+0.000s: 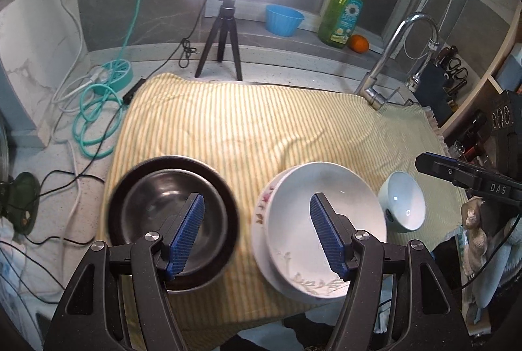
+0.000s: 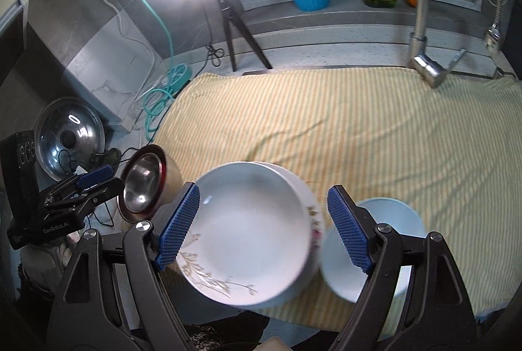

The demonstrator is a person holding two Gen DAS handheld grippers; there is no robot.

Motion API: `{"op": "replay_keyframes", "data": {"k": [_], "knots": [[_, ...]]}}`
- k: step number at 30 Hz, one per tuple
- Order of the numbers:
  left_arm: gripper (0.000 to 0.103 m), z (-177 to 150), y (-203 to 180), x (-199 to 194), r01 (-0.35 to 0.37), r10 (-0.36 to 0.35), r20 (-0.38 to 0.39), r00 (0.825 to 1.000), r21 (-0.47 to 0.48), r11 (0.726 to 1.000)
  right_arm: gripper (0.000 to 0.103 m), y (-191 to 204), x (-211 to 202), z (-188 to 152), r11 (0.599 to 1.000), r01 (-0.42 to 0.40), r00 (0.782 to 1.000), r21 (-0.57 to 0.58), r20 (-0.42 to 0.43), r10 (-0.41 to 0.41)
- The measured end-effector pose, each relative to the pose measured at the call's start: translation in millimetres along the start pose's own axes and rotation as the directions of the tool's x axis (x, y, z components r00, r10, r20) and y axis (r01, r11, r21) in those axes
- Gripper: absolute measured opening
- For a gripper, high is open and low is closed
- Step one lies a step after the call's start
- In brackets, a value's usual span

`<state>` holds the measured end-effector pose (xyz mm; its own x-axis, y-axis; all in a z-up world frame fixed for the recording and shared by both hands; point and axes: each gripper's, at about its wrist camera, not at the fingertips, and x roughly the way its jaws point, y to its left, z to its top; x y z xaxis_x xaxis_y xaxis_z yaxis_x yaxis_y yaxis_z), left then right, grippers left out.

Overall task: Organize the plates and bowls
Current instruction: 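Open both grippers and withdraw from the nested bowls, then move both grippers to the pale blue bowl rim and close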

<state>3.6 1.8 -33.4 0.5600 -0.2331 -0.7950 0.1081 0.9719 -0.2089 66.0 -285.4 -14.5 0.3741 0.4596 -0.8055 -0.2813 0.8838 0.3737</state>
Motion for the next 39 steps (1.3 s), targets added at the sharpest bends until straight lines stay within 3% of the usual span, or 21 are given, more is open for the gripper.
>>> {"op": "replay_keyframes", "data": {"k": [8,16,20,22,24,29,34,39], "knots": [[0.067,-10,-54,24,0.083,-0.082,-0.049,0.995,0.012,0.997,0.083,-71,-30,-12,0.996,0.066,0.998,0.062,0.008,-0.066],[0.067,-18,-110,55,0.171,-0.164,-0.114,0.98,0.053,0.984,0.083,-122,-41,-33,0.989,0.091,0.996,0.115,-0.015,-0.089],[0.063,-21,-130,70,0.219,-0.208,-0.153,0.966,0.057,0.974,0.083,-139,-39,-41,0.989,0.079,0.997,0.128,-0.031,-0.076],[0.057,-22,-135,77,0.238,-0.226,-0.17,0.959,0.052,0.97,0.082,-144,-38,-46,0.989,0.072,0.997,0.131,-0.04,-0.067],[0.047,-22,-139,86,0.258,-0.247,-0.189,0.95,0.036,0.965,0.074,-147,-34,-51,0.989,0.066,0.997,0.129,-0.052,-0.06],[0.041,-25,-145,104,0.29,-0.285,-0.23,0.93,-0.011,0.957,0.055,-155,-22,-59,0.992,0.038,0.994,0.12,-0.102,-0.026],[0.027,-27,-152,112,0.281,-0.275,-0.246,0.929,-0.013,0.96,0.04,-160,-9,-63,0.992,-0.005,0.991,0.126,-0.135,0.022],[0.025,-25,-156,117,0.267,-0.26,-0.255,0.931,-0.007,0.964,0.03,-162,1,-65,0.989,-0.048,0.983,0.14,-0.168,0.071]]}}
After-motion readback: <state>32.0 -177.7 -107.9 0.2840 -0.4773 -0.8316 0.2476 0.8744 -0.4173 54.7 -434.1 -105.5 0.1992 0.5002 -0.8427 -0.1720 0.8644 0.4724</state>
